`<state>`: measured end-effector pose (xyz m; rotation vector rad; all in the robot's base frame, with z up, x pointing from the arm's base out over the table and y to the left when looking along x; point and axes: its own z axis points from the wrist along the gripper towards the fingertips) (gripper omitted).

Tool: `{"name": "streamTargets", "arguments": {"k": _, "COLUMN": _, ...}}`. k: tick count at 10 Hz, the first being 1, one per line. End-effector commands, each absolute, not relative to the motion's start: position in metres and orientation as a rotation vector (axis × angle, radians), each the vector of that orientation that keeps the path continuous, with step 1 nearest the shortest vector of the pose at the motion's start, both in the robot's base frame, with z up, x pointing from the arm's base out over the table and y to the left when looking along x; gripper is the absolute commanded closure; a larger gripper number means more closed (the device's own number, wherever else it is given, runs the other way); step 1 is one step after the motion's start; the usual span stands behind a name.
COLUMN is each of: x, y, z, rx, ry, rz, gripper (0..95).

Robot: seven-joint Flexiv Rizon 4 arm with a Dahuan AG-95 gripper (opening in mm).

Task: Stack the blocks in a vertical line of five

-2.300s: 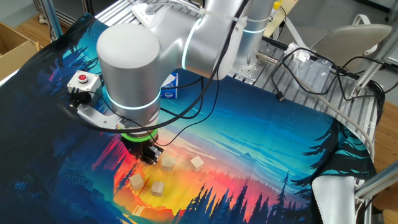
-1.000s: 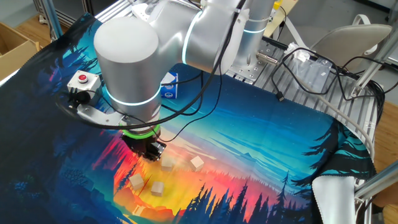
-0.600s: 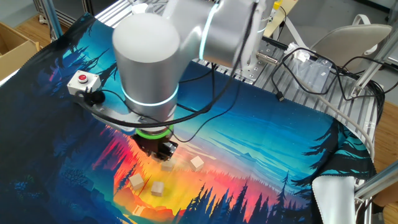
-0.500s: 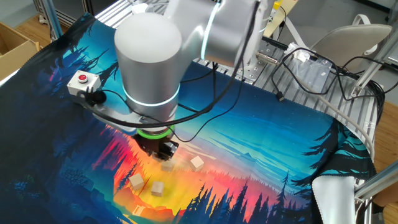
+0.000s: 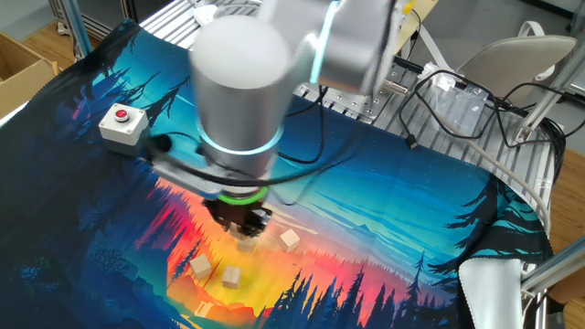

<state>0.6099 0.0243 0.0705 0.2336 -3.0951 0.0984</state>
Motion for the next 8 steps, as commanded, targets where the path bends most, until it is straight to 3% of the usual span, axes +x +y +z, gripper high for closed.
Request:
{"name": "streamTargets", "arguments": {"k": 1, "x": 0.6114, "y": 0.0305, "z": 0.0699, "rx": 0.317, "ry": -3.089, "rz": 0.106, "gripper": 95.0}}
{"name": "streamTargets", "arguments": {"k": 8, "x": 0.6133, "y": 0.0354, "z": 0.0633, "rx": 0.374, "ry": -3.080, "rz": 0.108, "gripper": 95.0}}
